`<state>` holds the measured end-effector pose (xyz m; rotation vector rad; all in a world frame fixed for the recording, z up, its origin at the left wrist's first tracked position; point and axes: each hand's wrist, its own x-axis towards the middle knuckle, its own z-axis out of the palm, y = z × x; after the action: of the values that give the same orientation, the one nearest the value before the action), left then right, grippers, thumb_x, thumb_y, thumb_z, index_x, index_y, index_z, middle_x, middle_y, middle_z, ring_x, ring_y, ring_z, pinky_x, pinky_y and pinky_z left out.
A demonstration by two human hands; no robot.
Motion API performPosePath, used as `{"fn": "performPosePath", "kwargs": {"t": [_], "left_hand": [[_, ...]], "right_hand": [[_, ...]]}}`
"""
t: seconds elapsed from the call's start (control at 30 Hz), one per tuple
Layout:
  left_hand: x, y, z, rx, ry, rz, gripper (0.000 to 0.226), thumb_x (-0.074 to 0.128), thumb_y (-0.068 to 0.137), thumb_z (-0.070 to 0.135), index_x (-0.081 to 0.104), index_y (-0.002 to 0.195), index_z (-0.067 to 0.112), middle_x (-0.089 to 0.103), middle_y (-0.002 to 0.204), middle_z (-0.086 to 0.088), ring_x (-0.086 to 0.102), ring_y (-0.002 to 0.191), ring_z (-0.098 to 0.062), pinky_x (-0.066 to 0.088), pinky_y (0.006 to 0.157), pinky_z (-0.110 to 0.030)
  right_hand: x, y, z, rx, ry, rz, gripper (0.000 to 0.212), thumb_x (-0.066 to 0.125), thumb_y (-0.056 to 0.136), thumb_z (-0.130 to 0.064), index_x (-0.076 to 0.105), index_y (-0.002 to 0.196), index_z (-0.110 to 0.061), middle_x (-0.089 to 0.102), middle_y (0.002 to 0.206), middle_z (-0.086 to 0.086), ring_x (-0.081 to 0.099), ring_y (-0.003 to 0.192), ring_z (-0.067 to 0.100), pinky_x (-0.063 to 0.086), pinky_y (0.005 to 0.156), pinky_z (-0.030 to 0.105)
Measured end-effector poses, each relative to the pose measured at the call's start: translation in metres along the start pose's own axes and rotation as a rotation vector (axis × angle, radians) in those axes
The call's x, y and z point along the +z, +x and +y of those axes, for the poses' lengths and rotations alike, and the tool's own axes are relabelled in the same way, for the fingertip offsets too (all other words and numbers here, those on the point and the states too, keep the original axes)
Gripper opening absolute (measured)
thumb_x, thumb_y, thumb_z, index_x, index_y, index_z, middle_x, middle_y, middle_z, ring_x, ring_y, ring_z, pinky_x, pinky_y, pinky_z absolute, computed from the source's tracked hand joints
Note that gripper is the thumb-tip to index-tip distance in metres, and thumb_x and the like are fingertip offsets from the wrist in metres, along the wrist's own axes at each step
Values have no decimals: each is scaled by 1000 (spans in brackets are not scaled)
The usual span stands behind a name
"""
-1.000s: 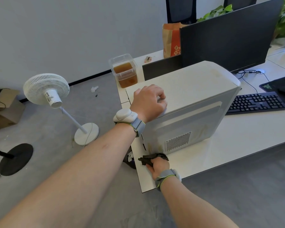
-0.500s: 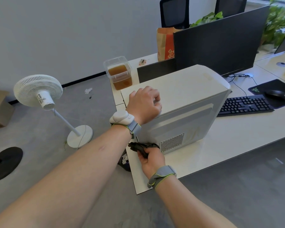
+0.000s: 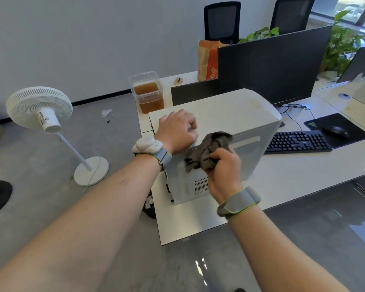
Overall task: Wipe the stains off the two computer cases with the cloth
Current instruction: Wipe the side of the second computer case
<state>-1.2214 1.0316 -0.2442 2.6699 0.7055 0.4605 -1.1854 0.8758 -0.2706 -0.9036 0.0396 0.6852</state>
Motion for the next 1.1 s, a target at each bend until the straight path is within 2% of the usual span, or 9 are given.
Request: {"fn": "performPosePath", "kwargs": {"t": [0.13, 0.23, 0.33, 0.43, 0.63, 0.73, 0.87, 0.97, 1.1], "left_hand": [[0, 0, 0, -2, 1, -2, 4, 60, 90, 30, 61, 90, 34, 60, 123, 8, 50, 116, -22, 30, 105, -44], [0, 0, 0, 0, -5, 6, 5, 60, 89, 29, 63, 92, 33, 61, 123, 9, 51, 115, -21, 29, 106, -44], [1, -1, 1, -1, -6, 6, 4, 61, 89, 29, 63, 92, 32, 61, 122, 9, 51, 114, -21, 30, 107, -44], [2, 0, 2, 4, -11, 16, 4, 61, 90, 29, 62, 91, 33, 62, 121, 9, 51, 114, -20, 30, 107, -45], [3, -2, -1, 9, -25, 30, 3, 61, 88, 30, 62, 88, 33, 63, 116, 10, 53, 111, -19, 33, 106, -46], [3, -3, 0, 7, -27, 31, 2, 62, 89, 30, 64, 88, 31, 64, 116, 10, 53, 111, -19, 33, 106, -46], [3, -2, -2, -3, -23, 24, 8, 61, 89, 31, 64, 95, 34, 62, 121, 11, 53, 117, -21, 31, 108, -47], [1, -2, 1, 49, 138, -114, 43, 47, 94, 53, 52, 137, 50, 49, 142, 8, 41, 131, -21, 25, 113, -51], [-3, -3, 6, 83, 310, -252, 73, 19, 83, 89, 30, 150, 62, 31, 161, 8, 26, 143, -26, 21, 116, -57]], "right_hand": [[-18, 10, 2, -285, -391, -80, 15, 70, 75, -9, 66, 86, -19, 66, 83, 8, 61, 78, 24, 55, 71, 45], [-28, 12, 36, -496, -763, -57, 29, 79, 72, -16, 65, 91, -35, 68, 100, 2, 66, 91, 16, 56, 83, 36], [-41, 15, 59, -800, -1024, -60, 32, 72, 68, 6, 67, 96, -10, 58, 108, 4, 56, 92, 14, 46, 75, 18], [-52, 15, 70, -888, -1126, -69, 34, 67, 65, 7, 67, 97, -7, 58, 113, 5, 55, 92, 15, 49, 68, 28], [-69, 13, 95, -317, -1374, -218, 20, 72, 79, -10, 69, 99, -13, 63, 110, 3, 61, 90, 26, 49, 73, 30], [-66, 14, 92, 81, -1025, -95, 15, 77, 77, -20, 71, 91, -21, 74, 92, 2, 69, 88, 27, 59, 84, 47], [-42, 8, 67, -110, -759, -31, 19, 76, 70, -31, 69, 87, -24, 74, 87, 0, 70, 88, 24, 59, 83, 48], [-40, 11, 45, -361, -792, -81, 18, 80, 79, -22, 68, 94, -22, 69, 92, 2, 66, 88, 17, 54, 79, 32], [-75, 37, 35, -155, -806, 74, 22, 77, 80, -11, 69, 97, -21, 72, 87, -2, 68, 85, 19, 58, 82, 42]]}}
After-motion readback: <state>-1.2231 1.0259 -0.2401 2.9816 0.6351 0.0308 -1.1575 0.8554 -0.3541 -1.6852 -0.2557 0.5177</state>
